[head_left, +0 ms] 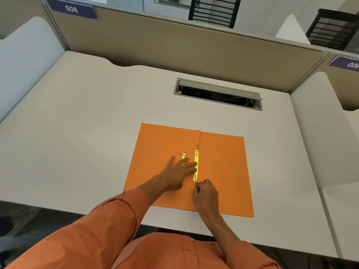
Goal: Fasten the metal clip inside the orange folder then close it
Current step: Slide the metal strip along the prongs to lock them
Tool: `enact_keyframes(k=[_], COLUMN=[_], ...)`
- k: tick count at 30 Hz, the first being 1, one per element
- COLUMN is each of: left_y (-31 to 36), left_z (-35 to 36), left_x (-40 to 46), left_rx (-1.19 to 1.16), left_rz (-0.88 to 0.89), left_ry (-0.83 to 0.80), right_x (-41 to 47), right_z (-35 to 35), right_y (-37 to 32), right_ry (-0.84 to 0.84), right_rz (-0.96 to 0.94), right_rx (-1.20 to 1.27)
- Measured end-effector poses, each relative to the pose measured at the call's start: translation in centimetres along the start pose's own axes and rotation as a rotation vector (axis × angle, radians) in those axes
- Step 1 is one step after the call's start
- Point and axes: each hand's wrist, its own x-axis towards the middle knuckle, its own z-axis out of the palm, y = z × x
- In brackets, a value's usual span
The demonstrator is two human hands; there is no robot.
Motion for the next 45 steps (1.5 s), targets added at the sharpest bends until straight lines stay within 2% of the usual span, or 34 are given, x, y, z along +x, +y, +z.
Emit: enact_keyframes(k=[15,19,22,25,28,30,33,37,45], left_y=[-0.1,-0.4,-0.5,-0.4,-1.2,-2.2,-3.3,-3.6,-3.8], left_z=[1.0,1.3,1.5,1.5,1.9,2.5,3.3,3.9,3.7], left_x=[0.1,-0.3,-1.3,-3.5,-6.5,-8.4,-10.5,-11.6,-11.6], left_rx=[-0.051,-0.061,-0.161,-0.353,-0.434,-0.446,-0.571,-0.687,-0.862], left_rz=[0.001,0.03,0.0,-0.183,-0.515,-0.768,-1.042,-1.17,-1.199], left_ry=[-0.006,-0.007,0.085,0.322,0.619,0.653,0.565,0.523,0.556], right_x=[-1.2,-1.7,-1.9,-2.0,-2.1,-2.1,-2.1,-2.0,-2.1], right_z=[0.6,0.3,0.4,0.5,0.7,0.7,0.7,0.8,1.0], right_y=[2.0,2.3,2.8,3.2,3.4,3.5,3.7,3.9,3.9], right_ry=[0.016,-0.006,-0.008,0.0,0.011,0.018,0.032,0.045,0.062], right_rz=[0.031,-0.05,-0.139,-0.187,-0.216,-0.24,-0.269,-0.294,-0.314], right_rx=[0.21,0.241,0.228,0.21,0.207,0.213,0.227,0.232,0.244])
